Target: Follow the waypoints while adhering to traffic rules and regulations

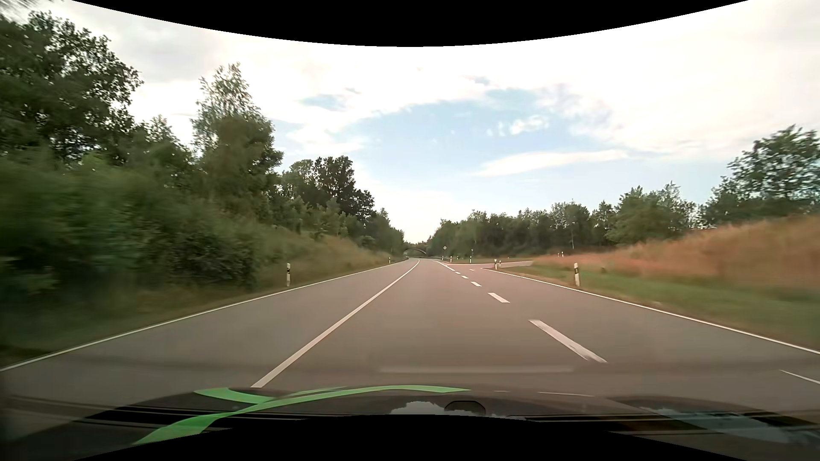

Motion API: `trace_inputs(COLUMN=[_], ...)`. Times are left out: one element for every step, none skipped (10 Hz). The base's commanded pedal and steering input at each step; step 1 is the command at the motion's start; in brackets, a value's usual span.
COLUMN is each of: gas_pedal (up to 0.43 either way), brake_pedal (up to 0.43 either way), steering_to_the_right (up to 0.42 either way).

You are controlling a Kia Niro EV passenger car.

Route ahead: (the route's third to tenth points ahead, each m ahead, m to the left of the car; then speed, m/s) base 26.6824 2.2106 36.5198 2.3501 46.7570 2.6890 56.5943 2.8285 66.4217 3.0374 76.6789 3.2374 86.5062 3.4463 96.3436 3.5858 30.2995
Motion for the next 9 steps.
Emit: trace_inputs(gas_pedal=[0.35,0.358,0.358,0.358,0.358,0.358,0.358,0.358,0.358], brake_pedal=[0.0,0.0,0.0,0.0,0.0,0.0,0.0,0.0,0.0], steering_to_the_right=[-0.004,-0.004,-0.004,-0.004,-0.004,-0.003,-0.004,-0.004,-0.003])
